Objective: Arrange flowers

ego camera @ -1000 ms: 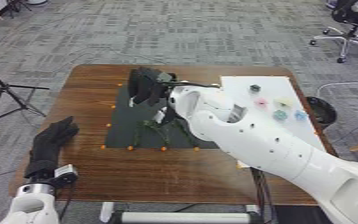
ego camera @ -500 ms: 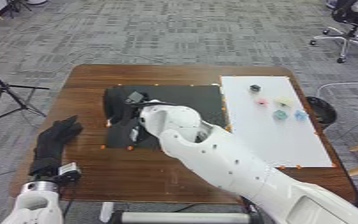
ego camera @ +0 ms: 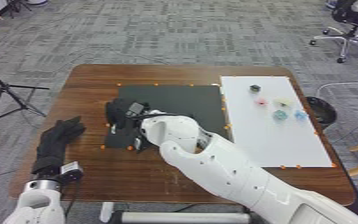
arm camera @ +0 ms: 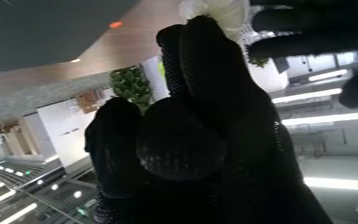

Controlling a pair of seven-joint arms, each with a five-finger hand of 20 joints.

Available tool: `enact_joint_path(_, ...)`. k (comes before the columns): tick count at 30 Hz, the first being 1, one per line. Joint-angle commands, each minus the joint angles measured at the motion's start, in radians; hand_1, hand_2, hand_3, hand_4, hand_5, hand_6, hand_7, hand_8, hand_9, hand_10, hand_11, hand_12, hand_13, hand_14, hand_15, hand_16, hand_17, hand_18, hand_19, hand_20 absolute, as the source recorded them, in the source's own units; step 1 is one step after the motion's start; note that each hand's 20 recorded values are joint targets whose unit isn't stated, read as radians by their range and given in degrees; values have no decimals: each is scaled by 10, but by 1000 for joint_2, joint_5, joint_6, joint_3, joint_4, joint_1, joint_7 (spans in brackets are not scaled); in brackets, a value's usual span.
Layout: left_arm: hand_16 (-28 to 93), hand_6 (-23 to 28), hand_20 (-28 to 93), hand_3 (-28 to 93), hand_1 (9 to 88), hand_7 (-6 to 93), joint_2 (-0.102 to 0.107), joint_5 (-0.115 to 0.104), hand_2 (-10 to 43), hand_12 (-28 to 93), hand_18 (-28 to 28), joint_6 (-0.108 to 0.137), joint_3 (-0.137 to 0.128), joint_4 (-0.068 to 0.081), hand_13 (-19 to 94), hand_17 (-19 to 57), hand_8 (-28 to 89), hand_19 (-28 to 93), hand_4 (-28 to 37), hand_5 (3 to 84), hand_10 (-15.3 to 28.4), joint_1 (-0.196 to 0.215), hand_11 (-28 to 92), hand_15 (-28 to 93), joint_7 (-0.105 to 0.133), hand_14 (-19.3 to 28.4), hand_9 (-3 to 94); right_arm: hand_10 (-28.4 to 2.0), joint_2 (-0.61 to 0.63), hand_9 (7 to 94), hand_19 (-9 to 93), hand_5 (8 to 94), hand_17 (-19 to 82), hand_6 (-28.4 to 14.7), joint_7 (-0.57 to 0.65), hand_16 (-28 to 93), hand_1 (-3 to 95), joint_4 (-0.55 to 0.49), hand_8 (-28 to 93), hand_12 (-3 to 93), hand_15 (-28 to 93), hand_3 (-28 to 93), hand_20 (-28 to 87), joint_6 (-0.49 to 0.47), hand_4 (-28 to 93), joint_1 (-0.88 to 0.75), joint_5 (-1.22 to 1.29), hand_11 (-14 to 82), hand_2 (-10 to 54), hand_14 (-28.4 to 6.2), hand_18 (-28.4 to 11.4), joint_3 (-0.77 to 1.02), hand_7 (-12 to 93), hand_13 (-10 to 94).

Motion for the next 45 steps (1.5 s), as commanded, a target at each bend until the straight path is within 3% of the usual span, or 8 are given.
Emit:
enact_joint_path(1, -28, 105, 155, 675, 162, 81, -8, 3, 127, 99, 147, -25, 3, 4, 327, 9, -39, 176, -283, 498, 194, 0, 264, 330, -12, 216, 431, -113, 13, 772, 932, 701, 582, -54, -3, 306, 902, 6, 152, 260, 721, 90, 695, -33, 103, -24, -28, 39, -28, -19, -110, 10, 132, 829)
enact_joint_path(17, -39, 94, 152, 676, 163, 80, -9, 4, 111, 100, 148, -25, 4, 1, 323, 5, -39, 180, -283, 490, 193, -1, 250, 328, -13, 217, 428, -107, 29, 672, 932, 643, 591, -31, 37, 309, 835, -23, 104, 218, 682, 143, 649, -118, 96, 32, 15, 46, -56, -9, -115, 1, 154, 841)
enact_joint_path(27, -16, 59, 150, 681, 160, 93, -11, 5, 99, 104, 145, -20, 7, -4, 337, 12, -49, 161, -283, 457, 159, 4, 213, 265, -15, 196, 425, -116, 58, 610, 932, 611, 600, 12, 35, 300, 639, -61, -65, 125, 645, 496, 594, -172, -66, 98, 45, 88, -95, -12, -130, -10, 156, 861)
enact_joint_path(32, -1, 54, 155, 685, 159, 94, -12, 4, 97, 110, 144, -16, 8, -9, 342, 14, -54, 154, -283, 452, 154, 10, 205, 244, -18, 191, 426, -132, 110, 585, 932, 593, 592, 18, 51, 296, 595, -116, -77, 120, 628, 555, 566, -178, -94, 141, 106, 77, -95, -18, -135, 12, 146, 859)
enact_joint_path(36, 8, 47, 158, 686, 159, 97, -17, 2, 95, 112, 144, -13, 1, -17, 344, 16, -56, 149, -283, 446, 144, 26, 198, 233, -15, 189, 427, -141, 214, 574, 932, 584, 583, 21, 57, 295, 538, -213, -74, 122, 623, 619, 556, -139, -118, 165, 178, 76, -95, -23, -138, 38, 146, 856)
enact_joint_path(39, 12, 43, 159, 690, 159, 97, -21, 7, 93, 113, 143, -14, -2, -19, 345, 16, -58, 147, -283, 444, 140, 26, 194, 224, -11, 187, 427, -138, 363, 574, 929, 576, 550, 19, -13, 295, 491, -297, -71, 133, 616, 649, 538, 19, -134, 152, 241, 79, -95, -39, -148, 63, 146, 833)
enact_joint_path(42, 14, 39, 161, 697, 158, 100, -23, 8, 90, 114, 143, -8, -13, -29, 347, 17, -58, 146, -283, 441, 136, 40, 189, 211, -9, 182, 427, -131, 508, 589, 859, 581, 471, 16, -56, 277, 451, -358, -70, 148, 558, 664, 502, 134, -143, 118, 261, 83, -95, -70, -163, 110, 158, 771)
enact_joint_path(45, 20, 38, 163, 700, 157, 101, -27, 8, 89, 116, 144, -9, -23, -34, 349, 18, -59, 145, -283, 441, 135, 51, 185, 204, -10, 181, 427, -131, 613, 572, 689, 568, 348, 4, -62, 274, 409, -395, -73, 160, 458, 684, 495, 218, -162, 42, 234, 79, -95, -109, -193, 203, 167, 674)
